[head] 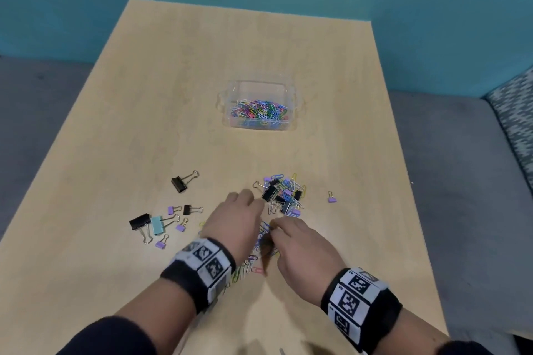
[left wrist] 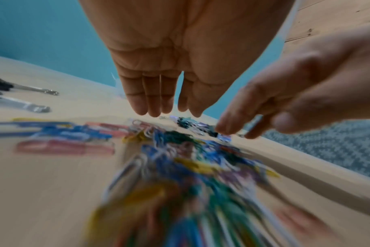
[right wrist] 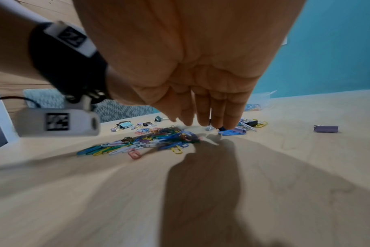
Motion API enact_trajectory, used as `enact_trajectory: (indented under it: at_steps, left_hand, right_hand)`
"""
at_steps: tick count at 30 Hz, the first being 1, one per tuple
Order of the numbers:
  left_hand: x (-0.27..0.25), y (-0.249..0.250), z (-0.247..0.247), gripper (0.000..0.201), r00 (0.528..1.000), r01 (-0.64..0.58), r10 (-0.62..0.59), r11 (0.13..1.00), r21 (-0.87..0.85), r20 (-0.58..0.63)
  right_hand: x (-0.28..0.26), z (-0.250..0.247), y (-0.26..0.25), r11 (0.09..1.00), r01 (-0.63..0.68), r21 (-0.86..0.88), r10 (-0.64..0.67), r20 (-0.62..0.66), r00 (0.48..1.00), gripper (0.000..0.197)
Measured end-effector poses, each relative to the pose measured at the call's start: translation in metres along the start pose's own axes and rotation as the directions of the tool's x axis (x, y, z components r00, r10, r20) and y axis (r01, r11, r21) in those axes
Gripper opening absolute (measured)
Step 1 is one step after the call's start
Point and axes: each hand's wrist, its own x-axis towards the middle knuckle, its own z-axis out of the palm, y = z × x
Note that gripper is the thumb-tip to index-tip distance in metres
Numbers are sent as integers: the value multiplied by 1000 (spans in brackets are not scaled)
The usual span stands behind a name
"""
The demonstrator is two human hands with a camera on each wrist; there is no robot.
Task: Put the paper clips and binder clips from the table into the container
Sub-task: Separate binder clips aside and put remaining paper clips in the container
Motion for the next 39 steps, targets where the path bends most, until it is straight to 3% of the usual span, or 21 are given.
enact_trajectory:
  at_steps: [4,7,9,12,16,19,22,28,32,35,39]
  left_hand:
    - [43,-2,-14,38,997,-33,28,997,72,69]
    - [54,0,-15,36,984,-99,68,978,183,167]
    - [55,1,-16,34,980,-112,74,971,211,183]
    - [55,1,-16,29,984,-104,74,977,188,160]
    - [55,-4,-14,20,991,-11,6,999,32,134]
    - [52,-11,-12,27,990,44,-33,996,-75,135]
    - [51,-16,-12,35,994,12,-8,999,-44,108]
    - [53,-16,-9,22,994,-75,68,994,79,85]
    - [53,-14,-9,23,995,-82,77,994,69,69]
    - [51,-19,-16,15,1000,22,-21,998,-60,18]
    - [51,-44,-23,11,974,223,-225,971,-90,-5]
  right_hand:
    - [0,1,1,994,-63,-91,60,-34,998,41]
    - [8,-7,6,967,-204,-151,181,-155,971,17]
    - [18,-12,11,950,-273,-153,241,-199,950,24]
    - [32,-16,18,937,-315,-150,279,-221,934,29]
    - [42,-15,23,933,-320,-163,290,-187,939,30]
    - [47,-11,24,933,-323,-159,295,-177,939,27]
    - [53,-9,22,935,-307,-180,275,-180,944,23]
    - [56,-12,23,942,-269,-200,230,-196,953,19]
    - [44,-24,42,918,-395,-42,379,-207,902,12]
    - [25,-24,63,857,-515,19,510,-174,842,14]
    - [10,-15,75,854,-519,-19,510,-167,844,13]
